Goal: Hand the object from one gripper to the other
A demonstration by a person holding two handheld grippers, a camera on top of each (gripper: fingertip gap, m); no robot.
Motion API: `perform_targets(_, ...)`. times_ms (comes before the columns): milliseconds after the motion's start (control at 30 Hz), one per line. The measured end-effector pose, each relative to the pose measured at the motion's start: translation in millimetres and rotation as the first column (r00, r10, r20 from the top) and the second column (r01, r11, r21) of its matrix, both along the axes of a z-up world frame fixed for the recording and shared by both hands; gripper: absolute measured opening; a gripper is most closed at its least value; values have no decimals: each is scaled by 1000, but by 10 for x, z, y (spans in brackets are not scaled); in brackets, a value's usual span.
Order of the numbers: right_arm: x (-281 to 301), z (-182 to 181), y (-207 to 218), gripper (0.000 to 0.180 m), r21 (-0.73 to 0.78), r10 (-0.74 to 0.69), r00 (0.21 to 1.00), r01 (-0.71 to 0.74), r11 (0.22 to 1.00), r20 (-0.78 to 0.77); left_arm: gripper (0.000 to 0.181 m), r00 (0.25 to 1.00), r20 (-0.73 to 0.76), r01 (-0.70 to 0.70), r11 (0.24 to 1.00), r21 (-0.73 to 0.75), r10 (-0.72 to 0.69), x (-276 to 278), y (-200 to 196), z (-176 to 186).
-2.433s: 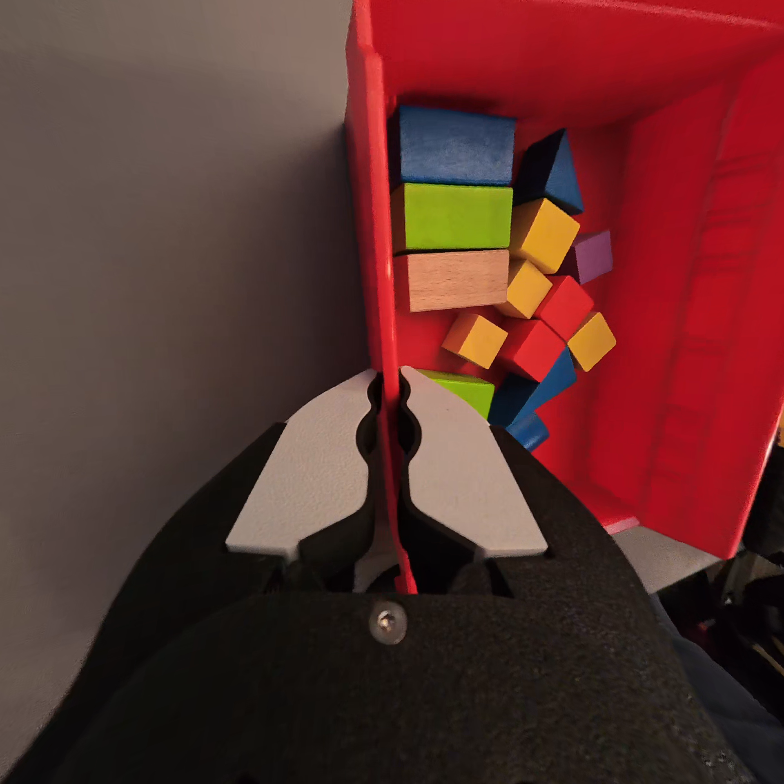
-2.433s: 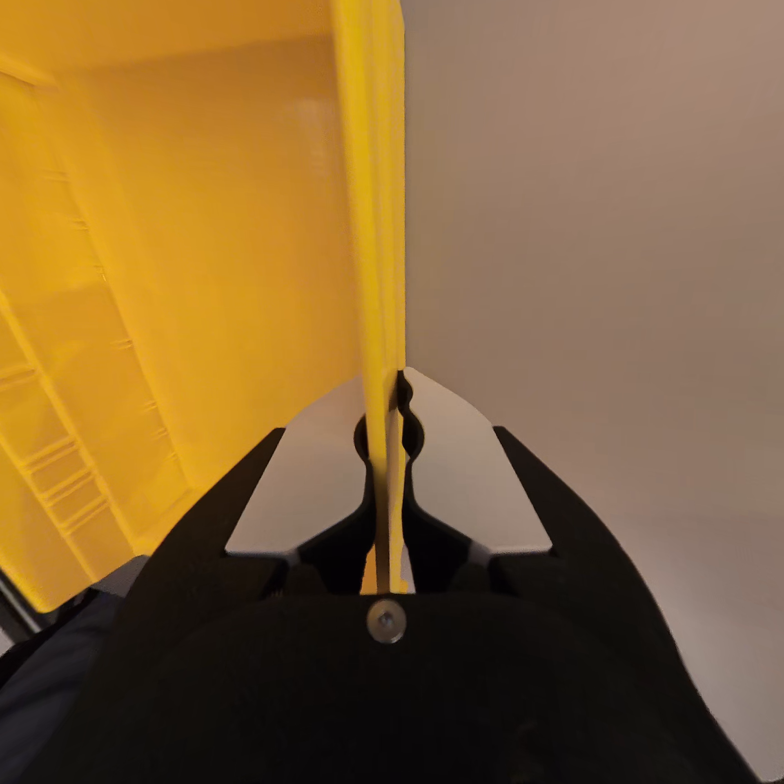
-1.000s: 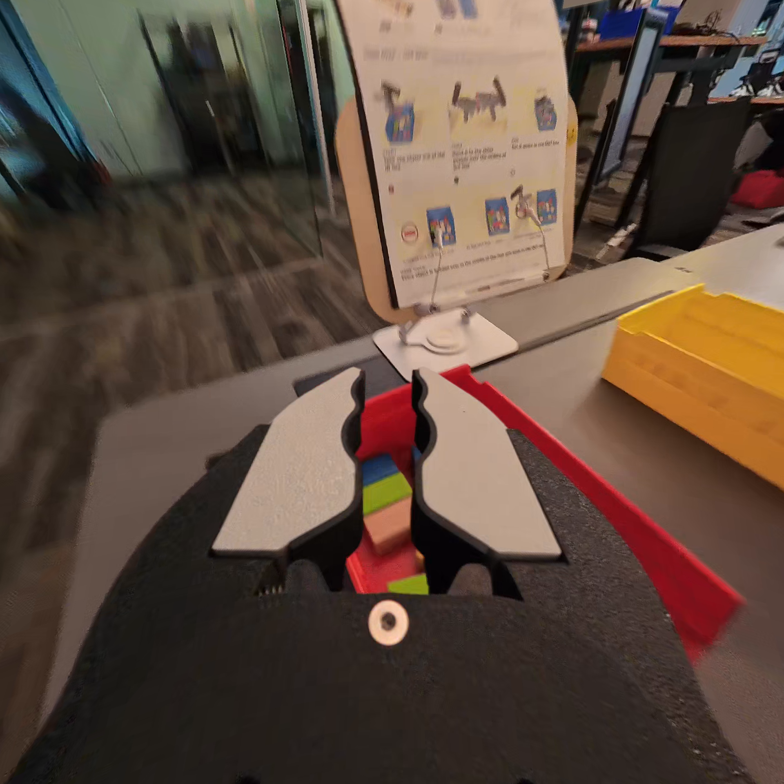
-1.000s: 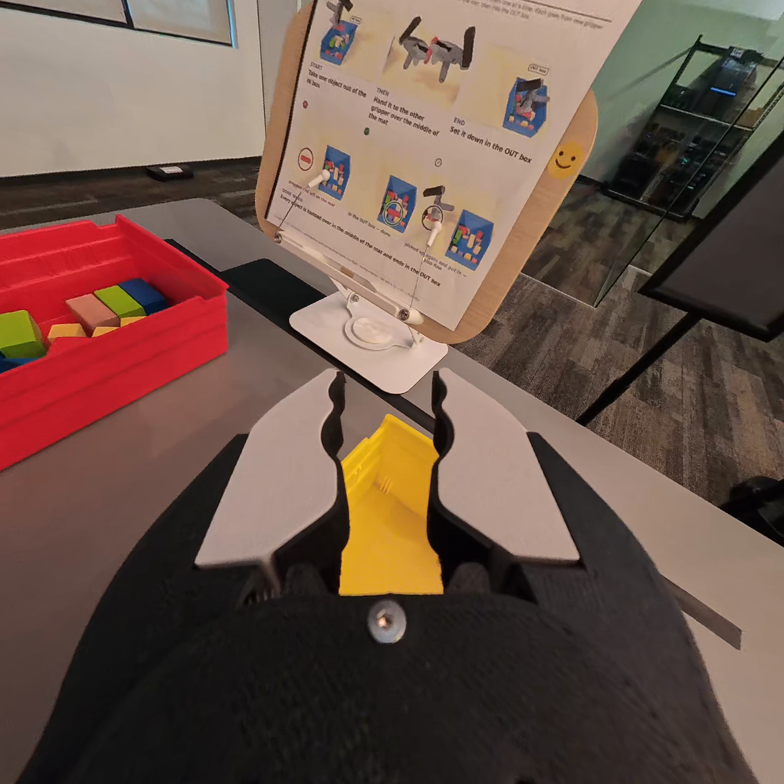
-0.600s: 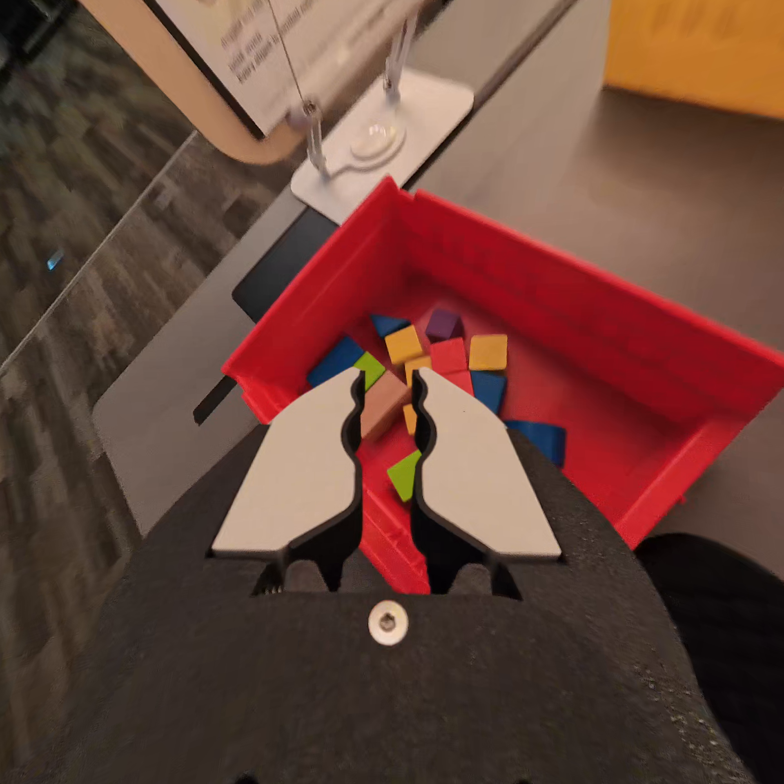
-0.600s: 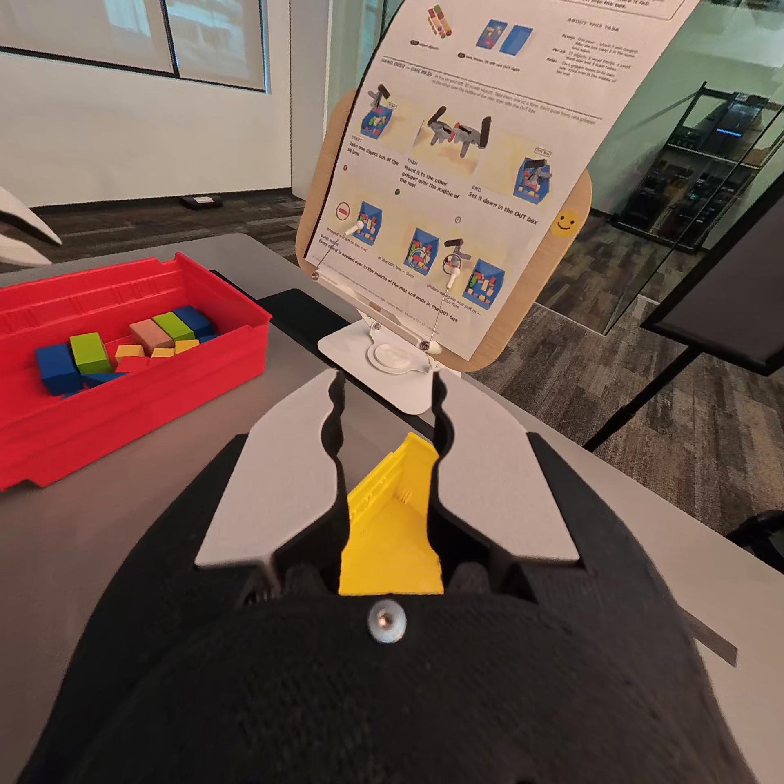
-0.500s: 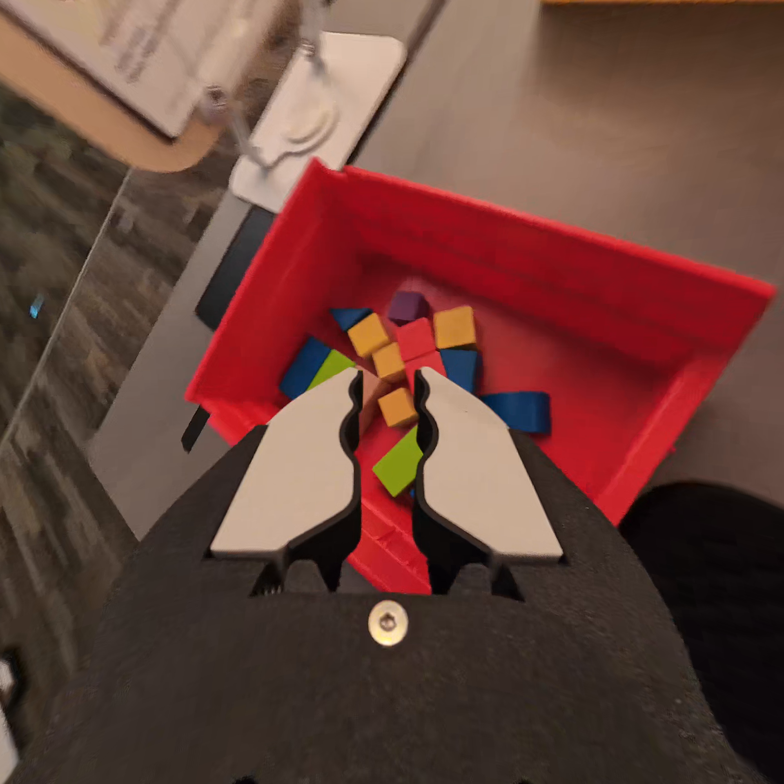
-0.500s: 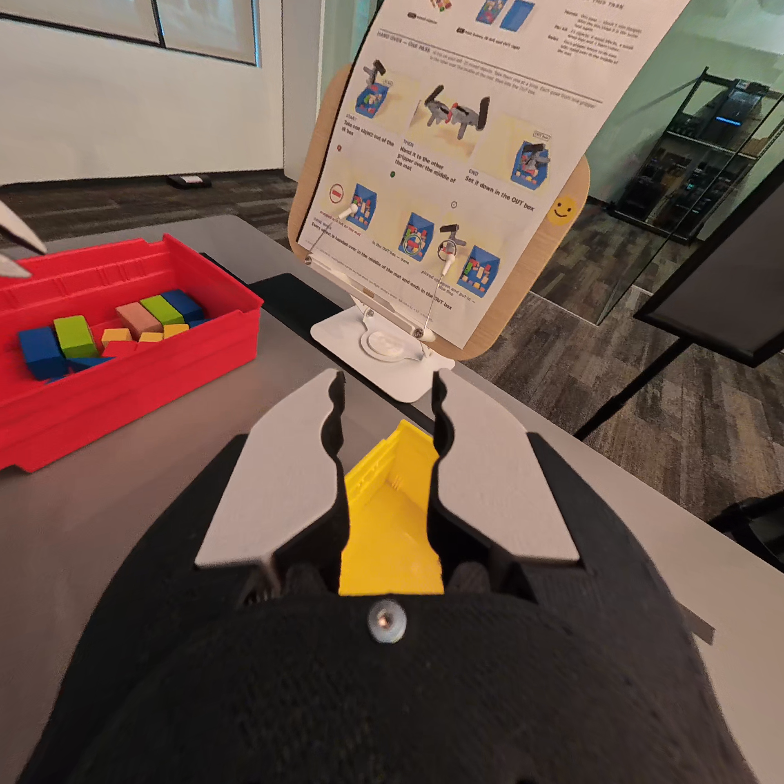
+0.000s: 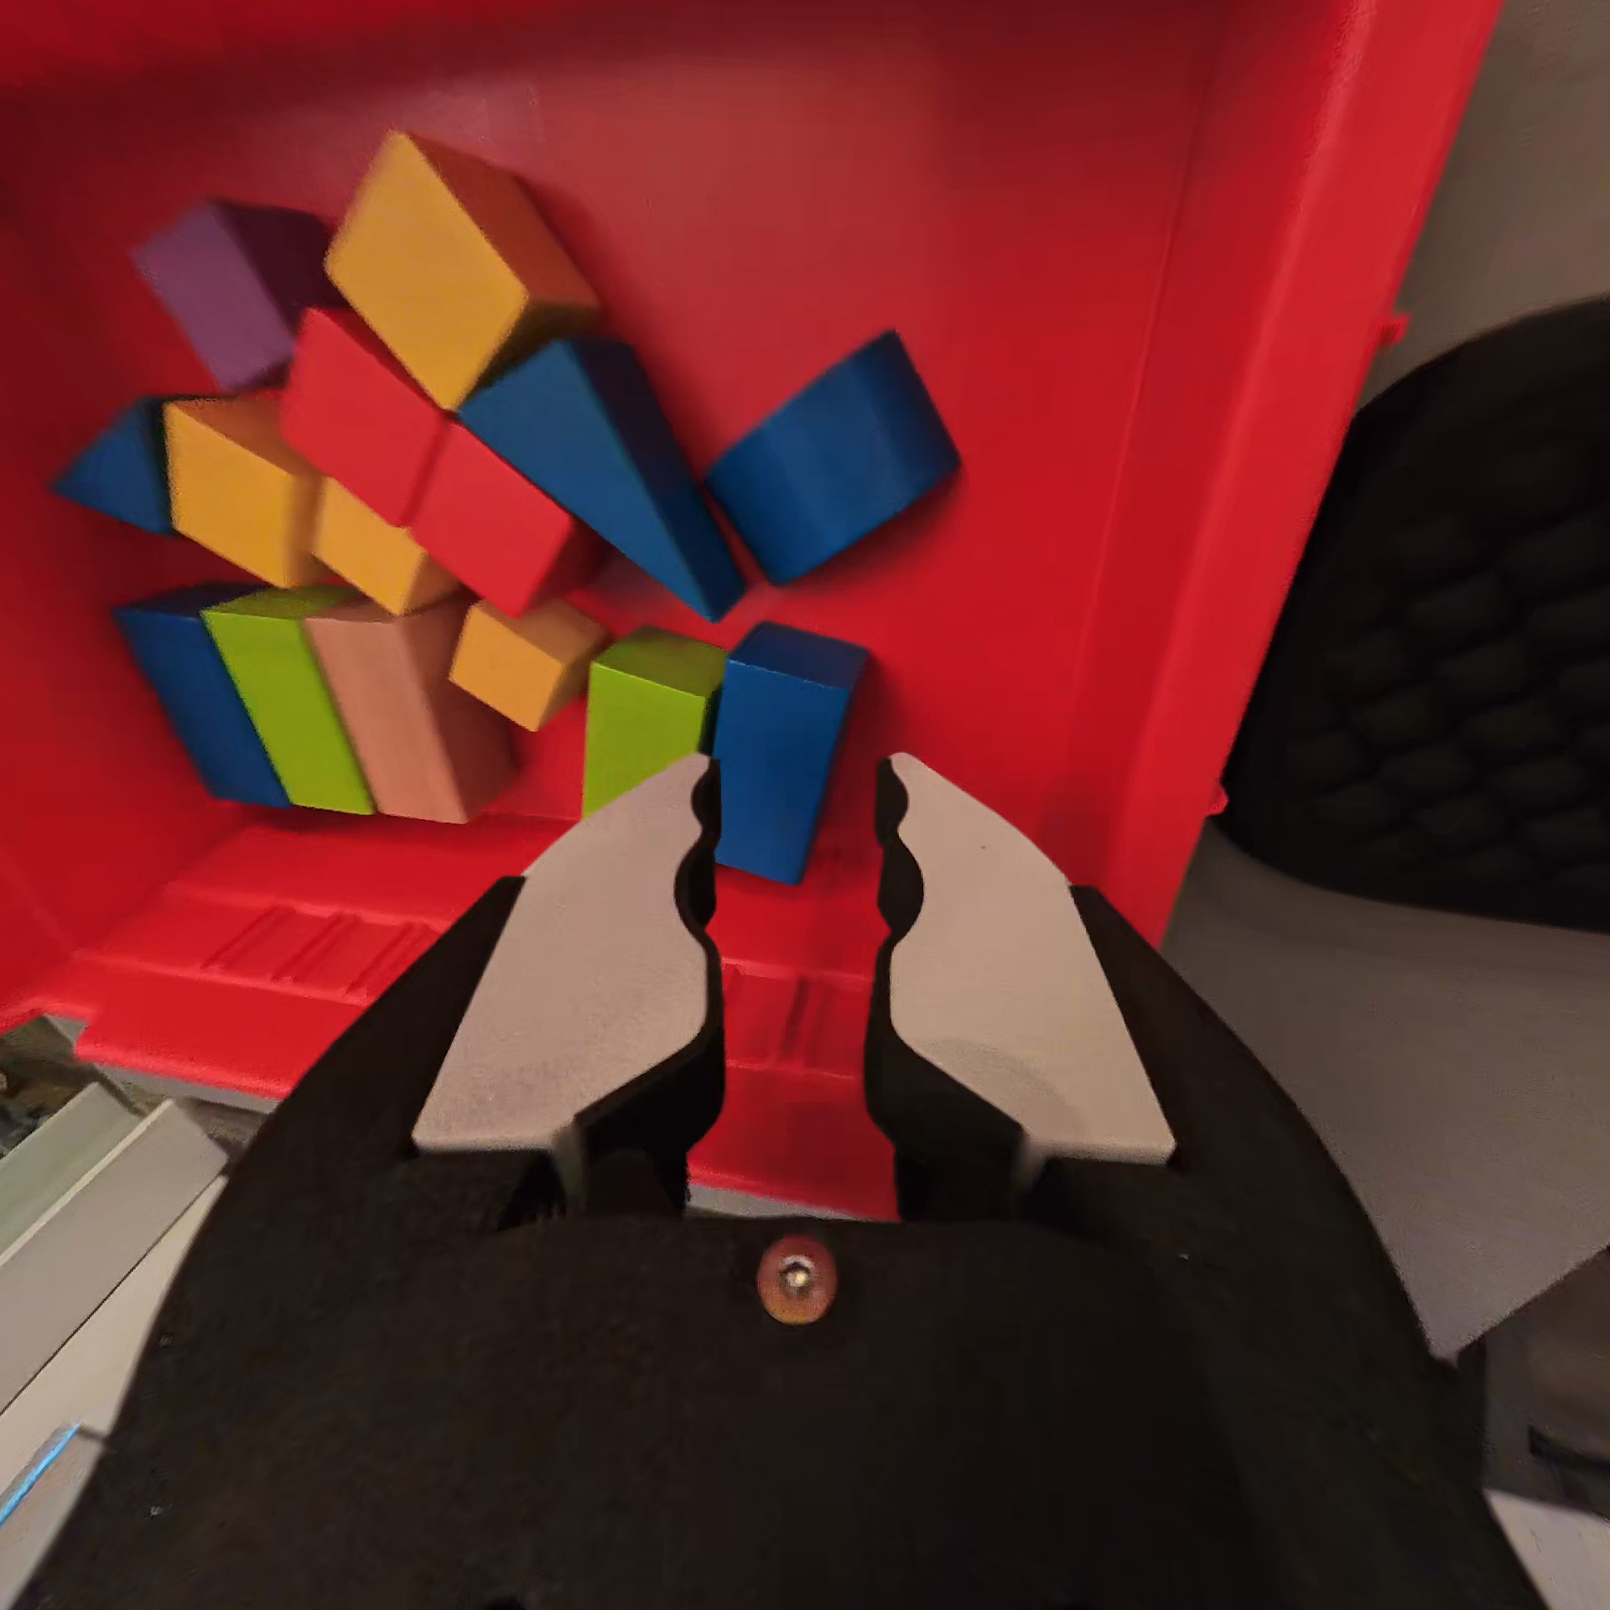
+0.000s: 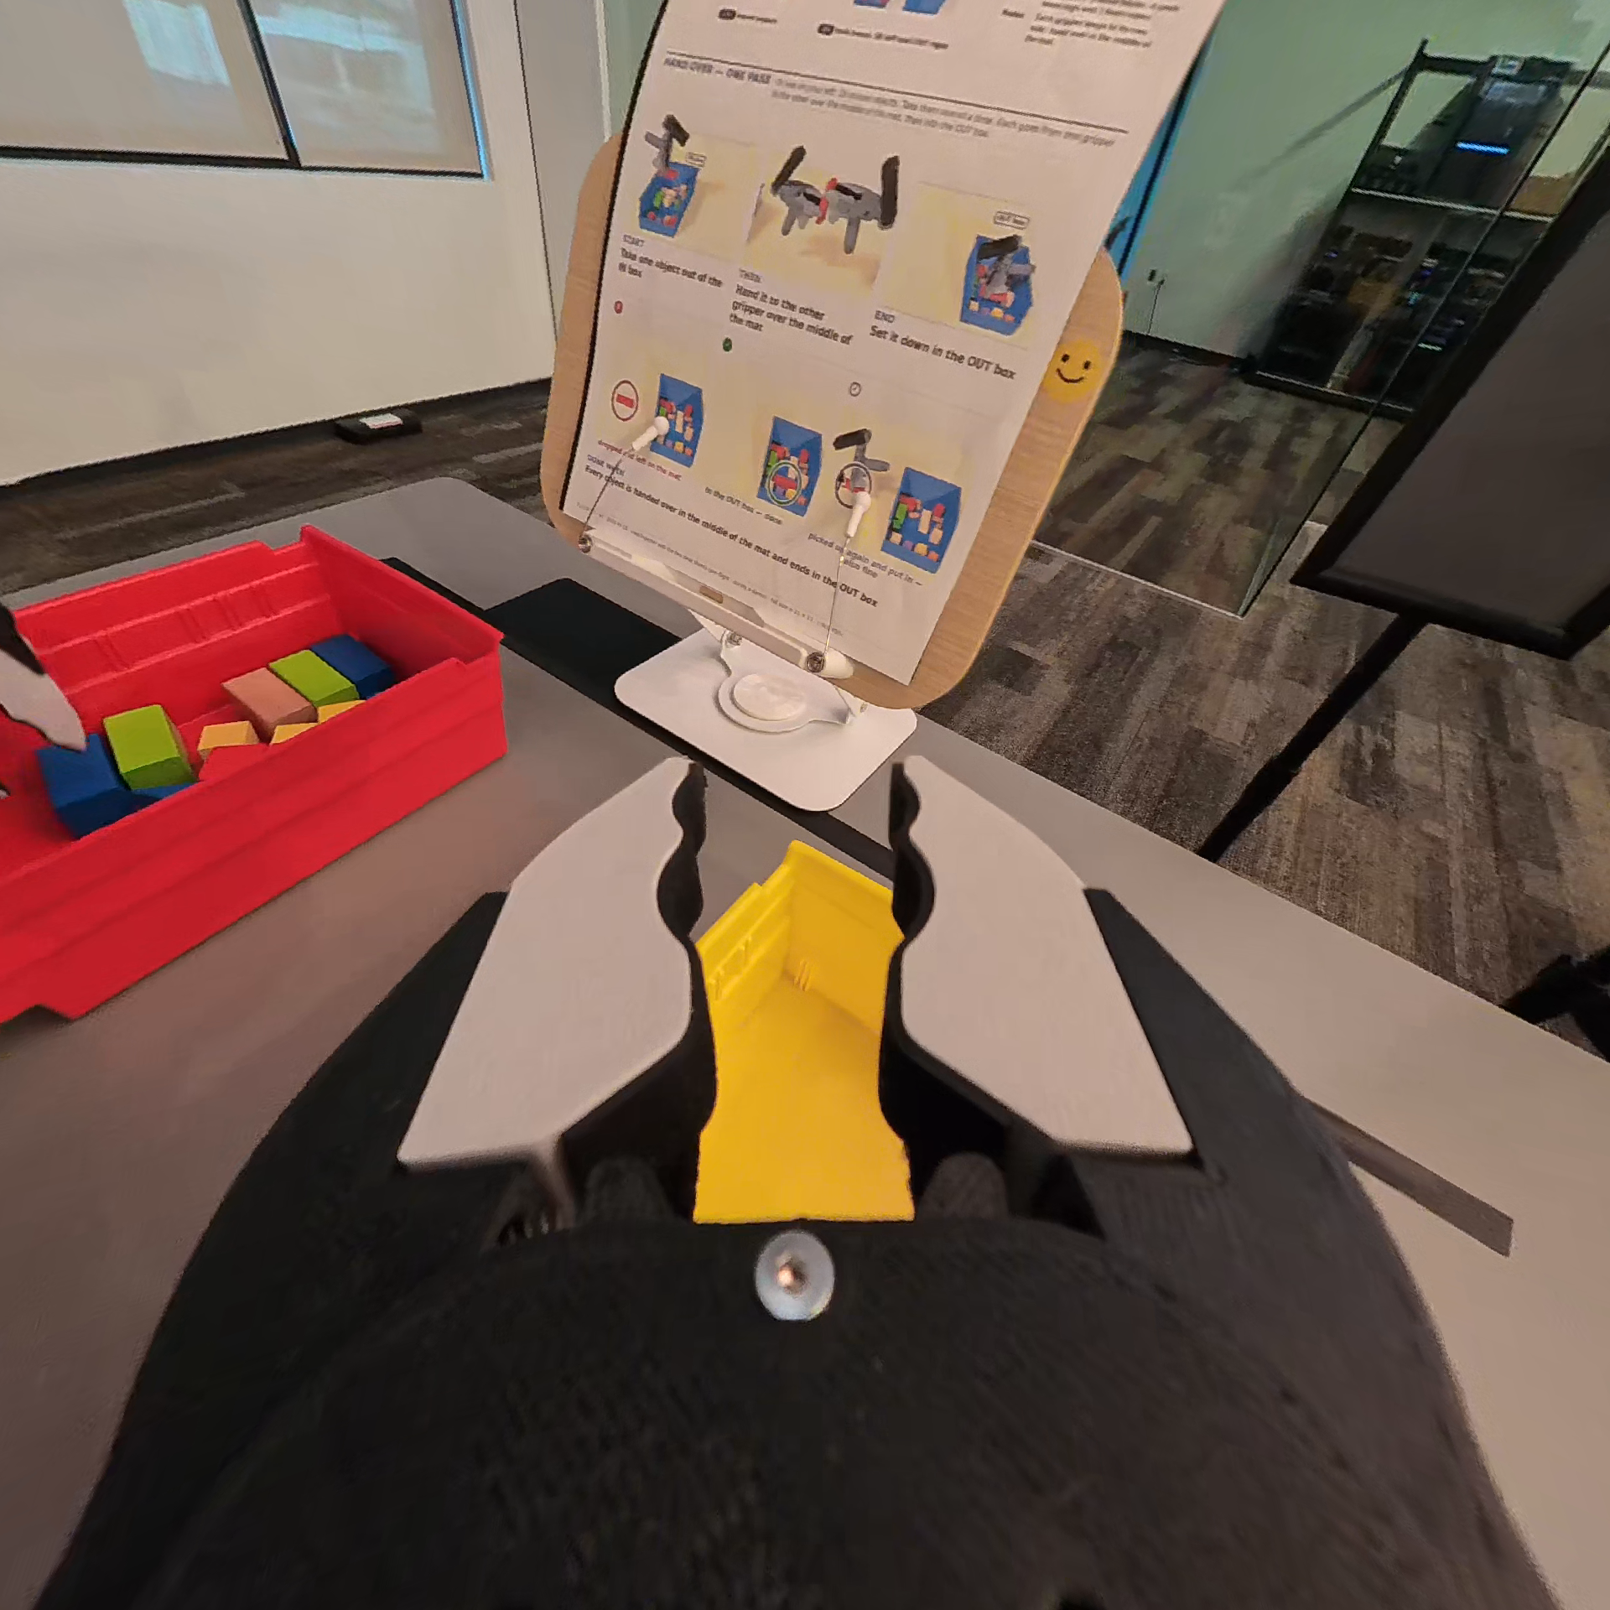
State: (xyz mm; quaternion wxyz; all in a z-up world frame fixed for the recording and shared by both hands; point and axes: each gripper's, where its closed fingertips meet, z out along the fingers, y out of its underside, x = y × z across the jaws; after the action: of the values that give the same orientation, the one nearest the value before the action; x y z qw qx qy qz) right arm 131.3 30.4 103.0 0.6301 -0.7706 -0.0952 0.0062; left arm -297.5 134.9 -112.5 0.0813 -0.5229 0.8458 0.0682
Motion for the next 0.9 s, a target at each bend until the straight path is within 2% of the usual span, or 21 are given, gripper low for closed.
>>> perform_targets(133, 55, 10, -30, 42, 4, 1, 999, -1, 1000, -37, 34, 996, -83, 22, 999, 50, -17, -76, 93, -140)
perform_targets(400, 40, -8, -9, 42, -4, 7, 1000, -7, 1000, -25, 33, 998, -69, 3, 999, 48, 0, -56, 136, -193)
perform_targets(900, -75, -101, 54, 42, -50, 37, 999, -36, 998, 26, 36, 989, -141, 41, 999, 34, -36, -117, 139, -317)
